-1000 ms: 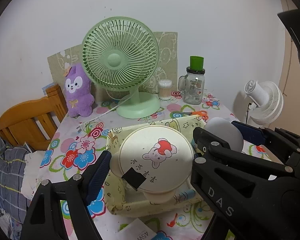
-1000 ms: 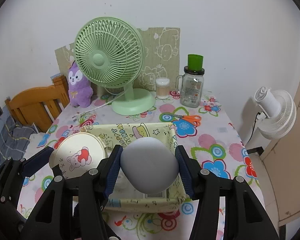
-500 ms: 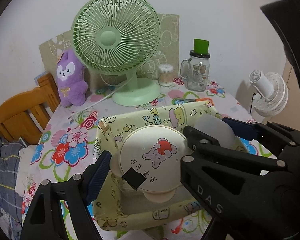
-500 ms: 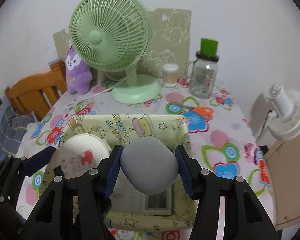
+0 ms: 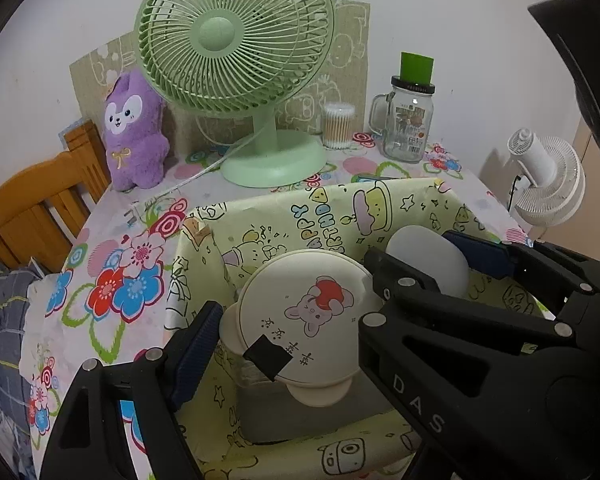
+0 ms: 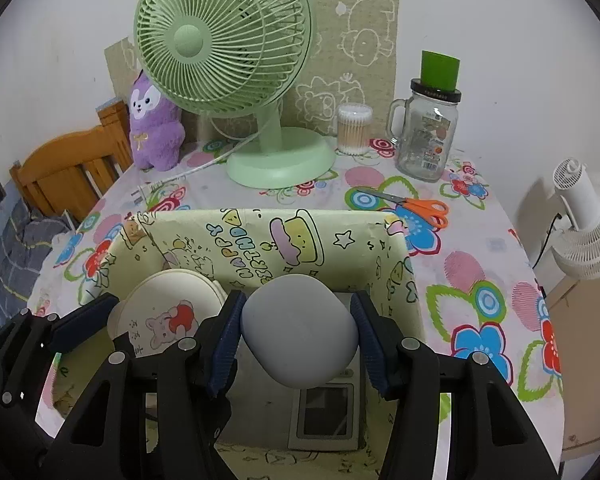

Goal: Organize rigid objects
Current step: 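Lower the mirror and white case into the box and open both grippers, then withdraw both grippers from the box toward the white charger and green key fob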

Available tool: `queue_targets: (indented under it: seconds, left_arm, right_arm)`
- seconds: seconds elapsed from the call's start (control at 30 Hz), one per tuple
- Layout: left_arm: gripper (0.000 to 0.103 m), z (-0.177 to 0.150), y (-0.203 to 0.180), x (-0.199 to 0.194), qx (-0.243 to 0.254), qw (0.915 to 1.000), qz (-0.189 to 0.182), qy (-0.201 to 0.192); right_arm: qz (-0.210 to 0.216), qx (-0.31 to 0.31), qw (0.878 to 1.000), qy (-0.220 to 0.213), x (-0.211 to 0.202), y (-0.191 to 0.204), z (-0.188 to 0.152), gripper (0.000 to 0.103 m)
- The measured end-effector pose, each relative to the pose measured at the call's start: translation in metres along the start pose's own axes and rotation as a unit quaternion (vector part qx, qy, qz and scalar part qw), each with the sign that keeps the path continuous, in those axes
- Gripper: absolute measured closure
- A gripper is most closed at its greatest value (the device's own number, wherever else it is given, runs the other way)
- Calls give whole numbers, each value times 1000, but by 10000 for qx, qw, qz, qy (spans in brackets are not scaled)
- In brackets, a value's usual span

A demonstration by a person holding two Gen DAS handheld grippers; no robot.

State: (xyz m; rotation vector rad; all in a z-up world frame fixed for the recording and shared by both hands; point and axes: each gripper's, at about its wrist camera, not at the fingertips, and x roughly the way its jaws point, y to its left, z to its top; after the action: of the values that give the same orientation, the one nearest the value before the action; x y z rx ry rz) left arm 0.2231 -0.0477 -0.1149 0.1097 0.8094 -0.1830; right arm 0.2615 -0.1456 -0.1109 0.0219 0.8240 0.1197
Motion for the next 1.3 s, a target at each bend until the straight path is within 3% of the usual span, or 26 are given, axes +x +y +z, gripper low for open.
queue_targets:
  seconds: [0.23,0.3,0.37,0.43,0.8,1.3]
  left_arm:
    - [18,-1,-1,1,33,10000,-2,-52]
    - [17,-1,-1,1,34,10000,-21,-54]
    - [15,-1,-1,0,2,10000,-63,-51]
    - [14,0,1,-1,-45,9999,-126,-54]
    - [1,0,-3,-8,-61,9998,-173,-19]
    - [0,-6,-9,-43,24,9996,-195,-210]
  right_arm:
    - [32,-49,10000,-24,3,0,1,45]
    - [51,-57,10000,-40,0,0,0,37]
    - [138,-143,9997,-170,-5,3,0,18]
    - [77,-213,9992,-340,-12,5,0,15]
    - [-22,-66,9995,-323,-30,-3,-4,15]
    - [-71,25,9988,-477,-66,-1,-12,15]
